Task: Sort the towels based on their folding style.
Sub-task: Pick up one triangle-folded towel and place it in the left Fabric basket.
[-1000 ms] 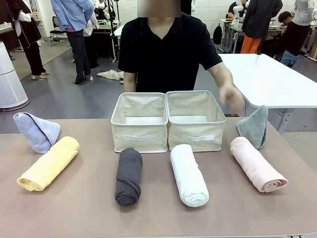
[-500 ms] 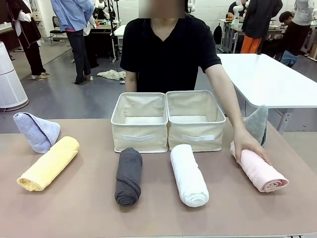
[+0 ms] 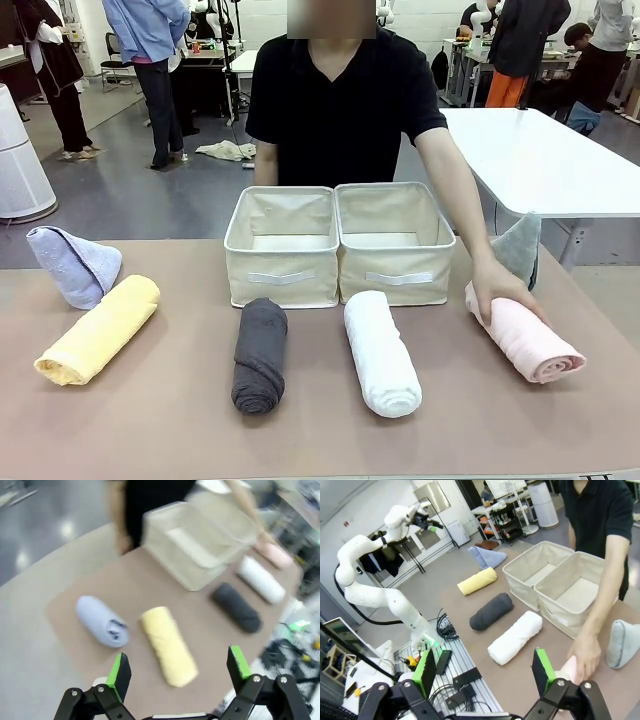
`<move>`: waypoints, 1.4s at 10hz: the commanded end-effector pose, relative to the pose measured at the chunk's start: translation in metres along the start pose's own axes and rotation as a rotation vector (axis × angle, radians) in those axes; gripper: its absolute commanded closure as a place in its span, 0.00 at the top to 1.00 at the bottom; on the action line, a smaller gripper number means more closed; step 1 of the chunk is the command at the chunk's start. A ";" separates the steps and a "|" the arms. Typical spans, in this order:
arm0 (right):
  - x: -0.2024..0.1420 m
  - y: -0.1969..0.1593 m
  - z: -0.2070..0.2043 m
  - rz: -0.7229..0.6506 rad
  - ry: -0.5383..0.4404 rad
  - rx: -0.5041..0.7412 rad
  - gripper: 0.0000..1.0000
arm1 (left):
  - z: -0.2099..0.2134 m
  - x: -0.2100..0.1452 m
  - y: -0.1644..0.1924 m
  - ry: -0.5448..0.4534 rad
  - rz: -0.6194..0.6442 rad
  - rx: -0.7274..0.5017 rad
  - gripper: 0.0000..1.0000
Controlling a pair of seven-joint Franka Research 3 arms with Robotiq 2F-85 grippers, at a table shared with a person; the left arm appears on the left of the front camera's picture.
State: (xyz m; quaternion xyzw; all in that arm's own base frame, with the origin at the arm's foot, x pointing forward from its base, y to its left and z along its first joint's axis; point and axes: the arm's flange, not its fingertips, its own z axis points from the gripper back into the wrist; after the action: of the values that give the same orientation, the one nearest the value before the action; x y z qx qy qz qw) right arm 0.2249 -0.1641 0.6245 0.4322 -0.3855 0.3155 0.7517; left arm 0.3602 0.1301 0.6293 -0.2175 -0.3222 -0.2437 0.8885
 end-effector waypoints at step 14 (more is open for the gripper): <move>0.003 -0.001 0.000 0.013 -0.001 0.018 1.00 | -0.227 0.024 0.092 0.644 0.416 0.300 1.00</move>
State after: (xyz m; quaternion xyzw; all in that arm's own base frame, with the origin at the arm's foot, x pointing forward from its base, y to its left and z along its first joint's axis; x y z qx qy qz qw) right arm 0.2253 -0.1639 0.6251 0.4320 -0.3850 0.3161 0.7518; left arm 0.5405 0.0759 0.4802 -0.0864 0.0105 -0.0559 0.9946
